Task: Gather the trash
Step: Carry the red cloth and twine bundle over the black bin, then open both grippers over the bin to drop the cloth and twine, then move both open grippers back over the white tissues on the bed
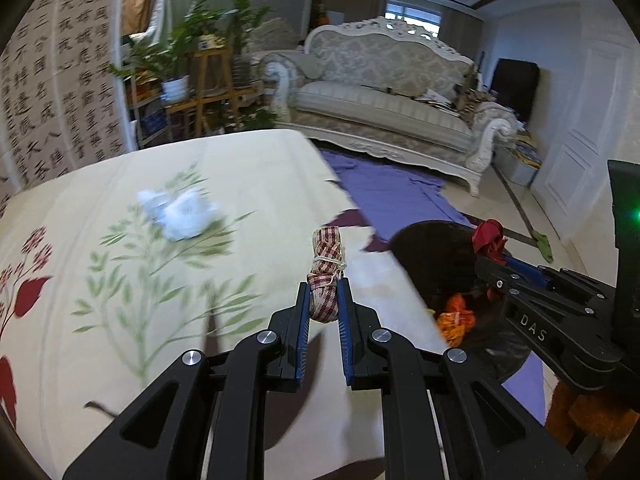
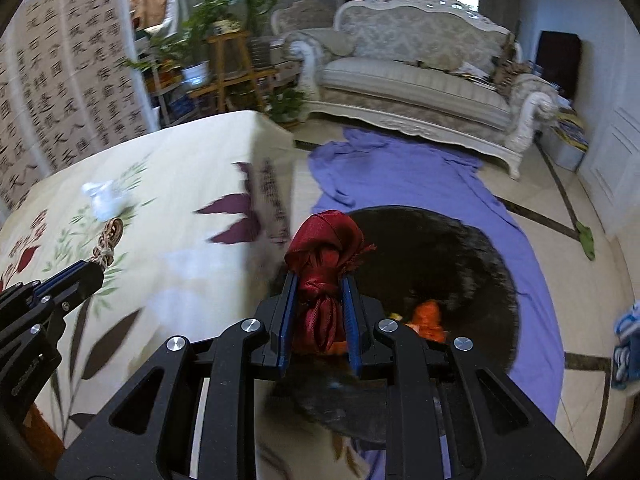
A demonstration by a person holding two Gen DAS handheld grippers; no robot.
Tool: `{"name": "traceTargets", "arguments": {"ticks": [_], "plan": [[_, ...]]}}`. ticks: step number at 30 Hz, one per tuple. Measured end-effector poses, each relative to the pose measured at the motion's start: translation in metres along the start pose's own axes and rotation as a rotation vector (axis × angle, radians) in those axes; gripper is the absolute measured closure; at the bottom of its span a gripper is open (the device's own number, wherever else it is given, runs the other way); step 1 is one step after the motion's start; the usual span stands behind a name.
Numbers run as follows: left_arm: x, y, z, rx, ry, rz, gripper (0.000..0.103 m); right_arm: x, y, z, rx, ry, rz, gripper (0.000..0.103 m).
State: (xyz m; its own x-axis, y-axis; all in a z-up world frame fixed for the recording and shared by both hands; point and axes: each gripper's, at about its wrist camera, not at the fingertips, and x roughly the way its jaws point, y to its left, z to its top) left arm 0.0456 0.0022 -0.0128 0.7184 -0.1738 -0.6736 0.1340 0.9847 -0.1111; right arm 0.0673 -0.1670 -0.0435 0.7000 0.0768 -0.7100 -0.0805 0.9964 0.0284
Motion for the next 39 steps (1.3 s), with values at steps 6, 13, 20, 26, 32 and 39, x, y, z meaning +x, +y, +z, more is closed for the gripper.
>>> {"name": "traceTargets", "arguments": {"ticks": [6, 13, 20, 26, 32, 39], "plan": [[0.018, -0.032, 0.011, 0.056, -0.002, -0.044, 0.089, 0.008, -0.036, 0.003, 0.059, -0.001, -0.048, 0.082], [0.04, -0.061, 0.02, 0.097, 0.005, -0.063, 0.089, 0.018, -0.065, 0.002, 0.101, 0.008, -0.078, 0.082], [0.06, -0.081, 0.026, 0.14, 0.016, -0.06, 0.089, 0.029, -0.085, 0.002, 0.133, 0.016, -0.094, 0.082], [0.07, -0.091, 0.027, 0.165, 0.031, -0.056, 0.089, 0.036, -0.095, 0.001, 0.152, 0.025, -0.098, 0.082], [0.076, -0.098, 0.028, 0.181, 0.049, -0.05, 0.077, 0.041, -0.101, -0.001, 0.168, 0.028, -0.1, 0.079], [0.077, -0.098, 0.023, 0.179, 0.056, -0.03, 0.045, 0.04, -0.106, -0.004, 0.197, 0.019, -0.117, 0.063]]}}
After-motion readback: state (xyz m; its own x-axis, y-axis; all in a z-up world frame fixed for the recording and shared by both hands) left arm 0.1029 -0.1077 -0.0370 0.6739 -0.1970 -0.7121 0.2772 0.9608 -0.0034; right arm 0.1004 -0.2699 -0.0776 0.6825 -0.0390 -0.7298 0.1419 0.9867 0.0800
